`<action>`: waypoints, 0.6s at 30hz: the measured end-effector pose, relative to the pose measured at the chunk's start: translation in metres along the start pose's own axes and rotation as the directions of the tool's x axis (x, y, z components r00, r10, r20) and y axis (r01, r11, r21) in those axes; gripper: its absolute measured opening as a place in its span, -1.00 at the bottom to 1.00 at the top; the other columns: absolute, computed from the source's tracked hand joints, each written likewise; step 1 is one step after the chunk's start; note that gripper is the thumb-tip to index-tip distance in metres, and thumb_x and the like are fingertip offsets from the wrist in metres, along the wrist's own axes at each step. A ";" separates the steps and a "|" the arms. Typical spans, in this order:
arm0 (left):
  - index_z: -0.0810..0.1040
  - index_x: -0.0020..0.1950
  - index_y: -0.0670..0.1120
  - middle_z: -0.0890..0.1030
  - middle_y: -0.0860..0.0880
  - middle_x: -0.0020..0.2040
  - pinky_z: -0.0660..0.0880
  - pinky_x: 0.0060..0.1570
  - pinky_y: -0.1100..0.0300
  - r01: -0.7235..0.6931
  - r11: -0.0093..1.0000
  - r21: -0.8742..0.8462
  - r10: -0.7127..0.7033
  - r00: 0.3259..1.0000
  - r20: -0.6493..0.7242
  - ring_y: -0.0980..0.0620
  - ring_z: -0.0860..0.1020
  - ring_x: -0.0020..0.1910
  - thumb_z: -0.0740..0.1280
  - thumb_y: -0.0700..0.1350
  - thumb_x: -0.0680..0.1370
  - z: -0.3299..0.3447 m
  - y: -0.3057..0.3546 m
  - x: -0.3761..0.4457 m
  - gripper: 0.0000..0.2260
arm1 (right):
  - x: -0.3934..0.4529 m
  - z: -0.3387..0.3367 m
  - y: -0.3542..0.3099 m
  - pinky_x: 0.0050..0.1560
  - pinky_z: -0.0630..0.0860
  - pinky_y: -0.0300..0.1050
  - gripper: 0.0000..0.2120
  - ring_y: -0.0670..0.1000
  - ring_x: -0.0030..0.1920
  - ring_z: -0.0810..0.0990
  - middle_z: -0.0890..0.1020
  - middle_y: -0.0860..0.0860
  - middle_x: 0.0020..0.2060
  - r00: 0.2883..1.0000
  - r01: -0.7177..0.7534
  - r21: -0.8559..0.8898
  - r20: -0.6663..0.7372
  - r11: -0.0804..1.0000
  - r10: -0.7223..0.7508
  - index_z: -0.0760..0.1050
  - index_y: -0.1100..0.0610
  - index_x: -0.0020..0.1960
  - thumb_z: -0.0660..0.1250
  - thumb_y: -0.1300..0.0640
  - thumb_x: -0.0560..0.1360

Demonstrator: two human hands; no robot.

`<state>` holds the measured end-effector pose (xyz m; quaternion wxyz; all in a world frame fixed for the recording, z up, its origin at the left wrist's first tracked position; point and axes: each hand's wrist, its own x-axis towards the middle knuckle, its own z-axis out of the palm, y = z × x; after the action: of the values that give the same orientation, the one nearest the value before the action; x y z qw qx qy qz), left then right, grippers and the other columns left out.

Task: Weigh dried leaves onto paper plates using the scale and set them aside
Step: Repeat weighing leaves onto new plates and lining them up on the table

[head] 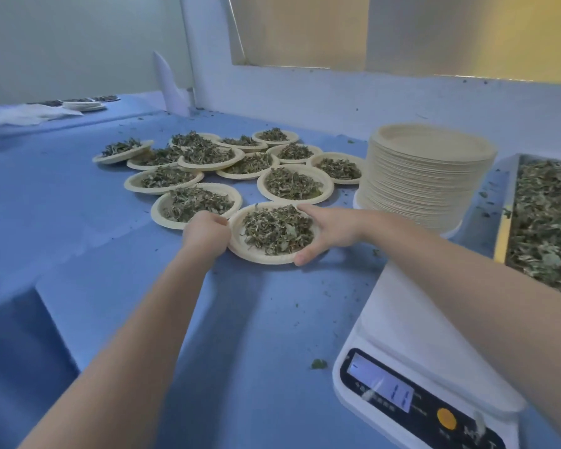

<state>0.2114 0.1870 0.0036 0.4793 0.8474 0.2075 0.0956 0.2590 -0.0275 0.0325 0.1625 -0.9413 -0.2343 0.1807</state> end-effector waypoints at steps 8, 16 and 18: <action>0.61 0.12 -0.18 0.62 -0.19 0.07 0.45 -0.02 0.10 -0.041 0.992 0.123 0.046 0.998 -0.038 -0.18 0.54 0.09 0.16 -0.29 0.56 0.019 0.018 0.045 -0.74 | 0.054 -0.023 0.019 0.40 0.14 -0.12 0.08 0.04 0.49 0.15 0.14 0.05 0.52 1.000 -0.016 0.034 -0.011 0.999 0.017 -0.15 0.10 0.56 0.46 -0.20 0.33; 0.56 0.13 -0.27 0.59 -0.27 0.10 0.43 -0.06 0.05 -0.001 0.969 0.248 0.029 0.994 -0.108 -0.22 0.49 0.15 0.14 -0.28 0.56 0.043 0.035 0.079 -0.75 | 0.099 -0.029 0.025 0.28 0.29 -0.12 -0.17 0.13 0.39 0.33 0.32 0.14 0.44 0.988 -0.019 -0.029 -0.154 0.999 0.014 0.07 0.21 0.51 0.38 -0.15 0.45; 0.54 0.11 -0.31 0.57 -0.28 0.09 0.38 -0.13 0.07 0.016 0.967 0.254 0.012 0.994 -0.109 -0.23 0.48 0.15 0.16 -0.32 0.53 0.048 0.039 0.080 -0.76 | 0.104 -0.025 0.023 0.27 0.31 -0.10 -0.18 0.15 0.37 0.36 0.35 0.17 0.41 0.979 -0.029 -0.030 -0.200 0.999 0.022 0.07 0.25 0.50 0.36 -0.14 0.47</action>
<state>0.3104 0.1676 0.0087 0.3547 0.8951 0.2447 0.1141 0.3646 -0.0004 0.0180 0.1676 -0.9601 -0.2077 0.0834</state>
